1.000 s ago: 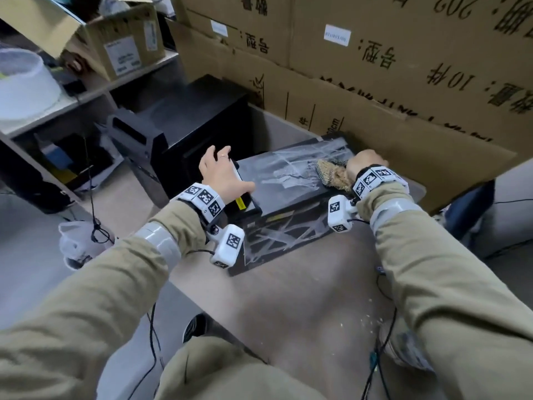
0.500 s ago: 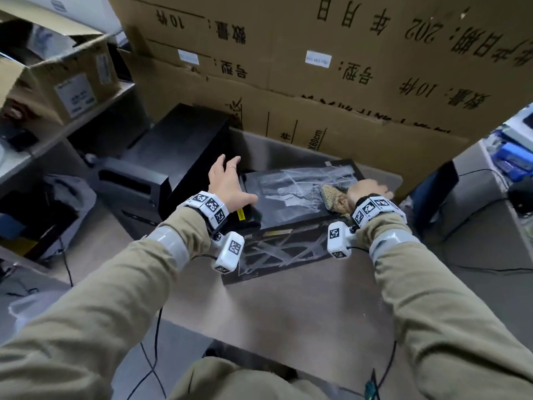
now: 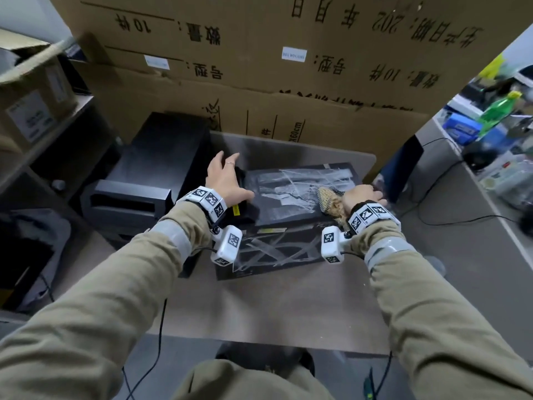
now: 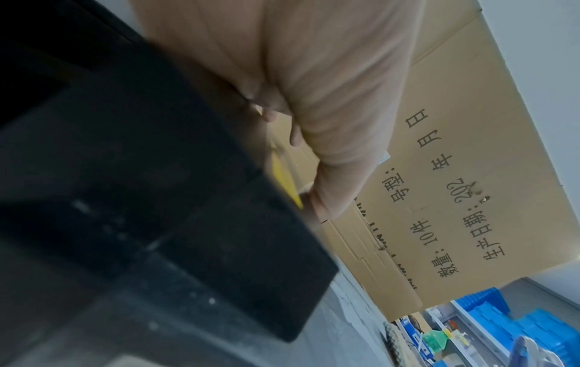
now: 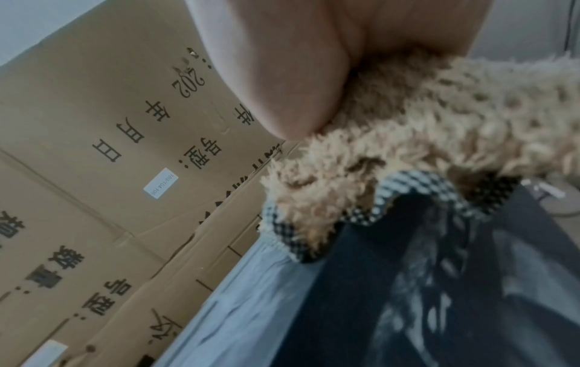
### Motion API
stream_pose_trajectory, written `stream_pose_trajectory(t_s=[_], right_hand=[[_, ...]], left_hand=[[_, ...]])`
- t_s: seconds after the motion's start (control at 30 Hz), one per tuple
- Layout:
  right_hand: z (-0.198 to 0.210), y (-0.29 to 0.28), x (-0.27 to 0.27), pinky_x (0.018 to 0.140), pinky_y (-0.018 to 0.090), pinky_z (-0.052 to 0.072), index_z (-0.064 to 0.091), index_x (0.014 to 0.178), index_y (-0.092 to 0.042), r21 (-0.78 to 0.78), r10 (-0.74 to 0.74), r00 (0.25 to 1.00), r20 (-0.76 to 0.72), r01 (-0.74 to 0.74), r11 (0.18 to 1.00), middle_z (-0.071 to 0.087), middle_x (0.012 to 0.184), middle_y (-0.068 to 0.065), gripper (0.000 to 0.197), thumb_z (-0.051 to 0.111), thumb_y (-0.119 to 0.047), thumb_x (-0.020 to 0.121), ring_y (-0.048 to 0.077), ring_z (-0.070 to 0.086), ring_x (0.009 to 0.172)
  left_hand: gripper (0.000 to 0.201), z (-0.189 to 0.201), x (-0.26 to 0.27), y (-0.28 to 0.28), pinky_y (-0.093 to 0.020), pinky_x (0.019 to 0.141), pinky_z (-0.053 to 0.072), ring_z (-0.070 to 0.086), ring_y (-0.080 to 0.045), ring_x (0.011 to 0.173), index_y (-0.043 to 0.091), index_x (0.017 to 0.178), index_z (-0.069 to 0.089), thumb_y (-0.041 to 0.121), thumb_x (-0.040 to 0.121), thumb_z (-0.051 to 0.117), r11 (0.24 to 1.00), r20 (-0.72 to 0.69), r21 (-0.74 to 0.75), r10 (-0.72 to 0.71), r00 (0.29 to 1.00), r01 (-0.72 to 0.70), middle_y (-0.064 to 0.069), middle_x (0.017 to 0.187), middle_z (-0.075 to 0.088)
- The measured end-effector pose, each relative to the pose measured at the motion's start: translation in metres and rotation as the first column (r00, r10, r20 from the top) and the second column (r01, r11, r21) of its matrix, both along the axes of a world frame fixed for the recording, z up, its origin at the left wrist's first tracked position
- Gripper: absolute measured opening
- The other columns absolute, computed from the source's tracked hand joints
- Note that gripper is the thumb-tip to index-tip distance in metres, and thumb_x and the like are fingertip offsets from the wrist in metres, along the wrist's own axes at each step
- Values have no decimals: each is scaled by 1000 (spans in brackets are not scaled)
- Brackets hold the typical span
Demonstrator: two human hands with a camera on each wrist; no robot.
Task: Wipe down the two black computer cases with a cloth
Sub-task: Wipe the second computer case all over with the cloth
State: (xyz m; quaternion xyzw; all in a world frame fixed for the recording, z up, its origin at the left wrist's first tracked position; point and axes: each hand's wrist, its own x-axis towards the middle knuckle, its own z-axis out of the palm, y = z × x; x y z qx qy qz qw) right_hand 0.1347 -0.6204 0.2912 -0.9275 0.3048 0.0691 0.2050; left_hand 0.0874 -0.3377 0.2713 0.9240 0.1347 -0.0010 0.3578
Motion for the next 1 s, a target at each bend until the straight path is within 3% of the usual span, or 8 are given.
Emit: stream_pose_trajectory(t_s=[0.17, 0.27, 0.33, 0.4, 0.57, 0.73, 0.87, 1.0], right_hand=[[5, 34, 0, 123, 48, 12, 29, 152, -13, 120, 158, 946, 282, -198, 973, 24, 162, 13, 64, 47, -5, 91, 31, 19, 150], [20, 65, 10, 115, 45, 33, 30, 154, -18, 382, 308, 833, 460, -499, 778, 32, 159, 9, 69, 46, 0, 89, 29, 44, 132], [26, 83, 9, 115, 45, 34, 37, 151, -19, 324, 544, 721, 430, -685, 652, 37, 157, 8, 65, 55, -14, 90, 25, 45, 128], [16, 92, 7, 122, 45, 22, 41, 150, -21, 189, 713, 594, 371, -801, 569, 35, 159, 8, 64, 65, -31, 92, 25, 31, 146], [-10, 91, -5, 125, 35, 13, 41, 152, -25, 215, 823, 464, 328, -885, 414, 25, 165, 2, 67, 69, -29, 92, 17, 15, 153], [8, 81, 16, 110, 41, 37, 53, 133, -25, 57, 851, 487, 197, -872, 485, 48, 137, 6, 63, 78, -18, 75, 25, 38, 131], [4, 107, 23, 76, 25, 43, 62, 92, -29, 19, 832, 540, 128, -840, 542, 64, 93, -7, 33, 88, -31, 72, 17, 61, 91], [-5, 146, 19, 77, 21, 43, 73, 100, -24, 105, 754, 595, 277, -799, 592, 66, 89, -9, 32, 84, -37, 74, 12, 61, 84]], left_hand=[[103, 2, -1, 1, -39, 122, 21, 6, -26, 152, 24, 154, 30, 25, 66, 85, 998, -8, -59, 35, 999, -36, -9, 164, 5], [82, 7, -2, 1, -37, 118, 28, 22, -27, 147, 16, 149, 41, 23, 75, 77, 963, -14, -240, 124, 992, -124, -12, 158, 21], [68, 11, -3, 2, -38, 113, 36, 37, -29, 138, 11, 144, 46, 20, 81, 71, 936, -22, -308, 173, 985, -171, -13, 150, 35], [59, 14, -2, 4, -37, 109, 40, 42, -31, 133, 9, 144, 46, 15, 87, 62, 924, -38, -330, 191, 981, -192, -14, 146, 41], [54, 7, -4, 3, -31, 100, 39, 44, -30, 130, 13, 143, 47, 11, 90, 56, 921, -50, -321, 216, 975, -221, -13, 146, 40], [55, 0, -1, 3, -31, 91, 45, 52, -32, 120, 14, 139, 50, 2, 86, 60, 907, -38, -361, 217, 975, -216, -12, 143, 39], [53, -1, 1, 5, -33, 101, 44, 48, -30, 125, 15, 137, 50, -1, 88, 63, 890, -47, -407, 204, 978, -205, -11, 144, 36], [54, -5, -2, 9, -23, 100, 34, 41, -24, 132, 14, 139, 48, 0, 89, 64, 895, -27, -412, 175, 984, -170, -9, 146, 32]])
